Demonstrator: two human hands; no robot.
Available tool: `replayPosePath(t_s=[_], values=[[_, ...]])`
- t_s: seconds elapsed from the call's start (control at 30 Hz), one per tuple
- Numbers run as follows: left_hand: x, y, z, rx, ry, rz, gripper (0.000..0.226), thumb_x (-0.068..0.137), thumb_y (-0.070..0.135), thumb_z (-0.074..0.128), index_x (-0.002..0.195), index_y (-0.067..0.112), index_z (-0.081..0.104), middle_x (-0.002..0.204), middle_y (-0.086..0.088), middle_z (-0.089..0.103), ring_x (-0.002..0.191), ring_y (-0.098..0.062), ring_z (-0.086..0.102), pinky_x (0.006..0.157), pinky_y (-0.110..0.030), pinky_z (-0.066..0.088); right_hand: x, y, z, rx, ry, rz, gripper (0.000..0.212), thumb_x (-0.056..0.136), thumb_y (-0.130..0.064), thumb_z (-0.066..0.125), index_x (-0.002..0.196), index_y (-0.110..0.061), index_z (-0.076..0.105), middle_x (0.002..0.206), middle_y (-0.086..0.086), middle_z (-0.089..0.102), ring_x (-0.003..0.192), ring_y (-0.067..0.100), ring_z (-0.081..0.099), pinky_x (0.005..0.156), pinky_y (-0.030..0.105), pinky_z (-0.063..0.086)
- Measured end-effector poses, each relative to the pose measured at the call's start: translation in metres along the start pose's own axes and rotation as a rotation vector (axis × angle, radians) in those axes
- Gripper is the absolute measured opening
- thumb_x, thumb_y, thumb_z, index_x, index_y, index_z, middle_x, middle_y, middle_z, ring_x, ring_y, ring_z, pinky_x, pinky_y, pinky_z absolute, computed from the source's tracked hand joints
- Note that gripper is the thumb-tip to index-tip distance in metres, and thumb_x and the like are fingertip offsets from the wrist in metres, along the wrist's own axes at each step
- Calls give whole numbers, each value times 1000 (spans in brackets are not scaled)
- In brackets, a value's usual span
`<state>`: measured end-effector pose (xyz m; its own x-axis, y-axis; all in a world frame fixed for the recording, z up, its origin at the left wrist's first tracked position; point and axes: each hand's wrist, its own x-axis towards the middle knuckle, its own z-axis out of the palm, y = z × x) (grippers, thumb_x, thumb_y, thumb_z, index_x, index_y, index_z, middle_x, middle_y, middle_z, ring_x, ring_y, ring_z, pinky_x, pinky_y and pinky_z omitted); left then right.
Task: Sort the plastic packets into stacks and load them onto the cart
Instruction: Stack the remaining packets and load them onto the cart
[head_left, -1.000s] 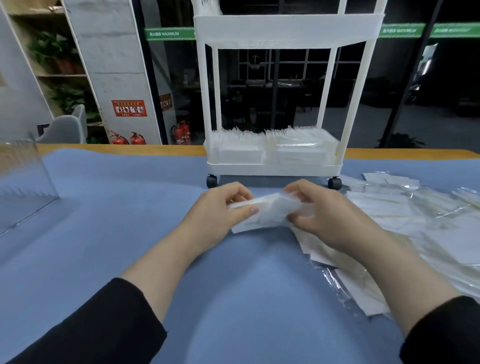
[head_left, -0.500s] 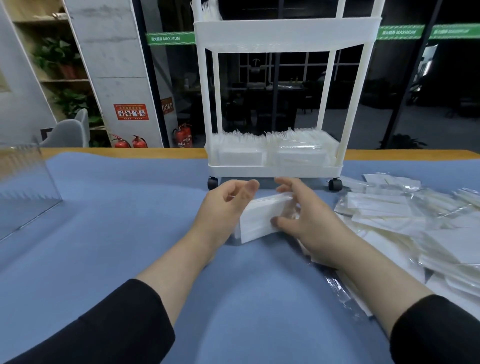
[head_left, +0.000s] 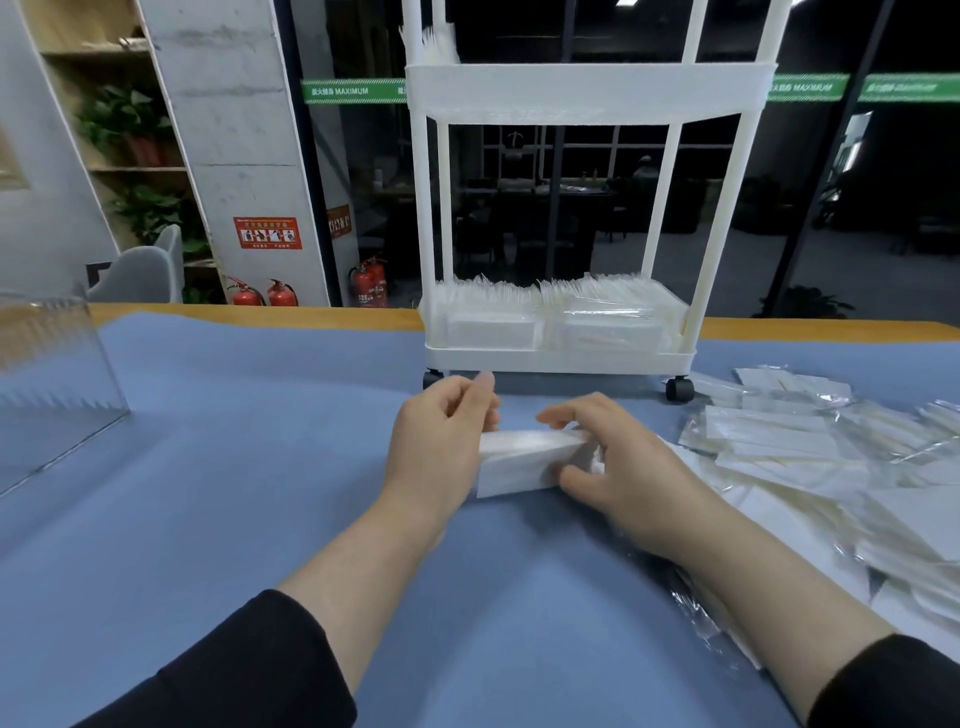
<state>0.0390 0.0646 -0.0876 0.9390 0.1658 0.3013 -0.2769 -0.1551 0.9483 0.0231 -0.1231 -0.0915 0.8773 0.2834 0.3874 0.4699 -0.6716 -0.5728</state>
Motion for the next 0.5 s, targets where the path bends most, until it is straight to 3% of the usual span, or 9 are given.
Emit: replayPosePath(t_s=[0.07,0.2,0.27,0.33,0.4,0.5], values=[[-1,3,0,-72,-20,3,40,102,41,55,78,12,69,72,5,70,73,-8,65,73,-22,49,2,-1,0,-9,46,-4,32,88,-9,67,109,-32,62,108,-21,57,99,-14,49,79,1,31],[-1,-4,2,132,-107,27,31,100,37,60,80,15,68,65,11,59,64,-3,48,59,-16,37,3,1,6,0,78,-1,35,88,-17,70,111,-40,58,109,-21,57,103,-8,51,83,5,34],[0,-7,3,133,-144,-5,22,100,32,61,83,19,67,68,20,60,67,2,50,61,-12,37,3,3,10,12,31,15,38,90,-22,69,119,-41,53,117,-27,50,112,-11,46,88,3,32],[2,-8,3,115,-148,-27,19,100,33,61,87,22,67,75,18,64,70,4,52,65,-14,39,2,3,10,43,16,40,38,91,-23,65,122,-42,51,121,-31,47,115,-15,43,88,2,30],[2,-8,3,115,-147,-48,20,101,36,59,89,22,68,84,10,68,73,2,54,71,-20,42,3,1,9,43,9,41,38,92,-18,63,118,-44,51,118,-31,49,111,-14,46,84,2,30],[1,-5,4,130,-173,-33,20,100,37,60,88,23,68,81,14,66,78,-2,56,73,-22,43,3,-1,9,37,16,49,40,91,-13,63,105,-49,52,109,-28,54,105,-12,49,82,2,32]])
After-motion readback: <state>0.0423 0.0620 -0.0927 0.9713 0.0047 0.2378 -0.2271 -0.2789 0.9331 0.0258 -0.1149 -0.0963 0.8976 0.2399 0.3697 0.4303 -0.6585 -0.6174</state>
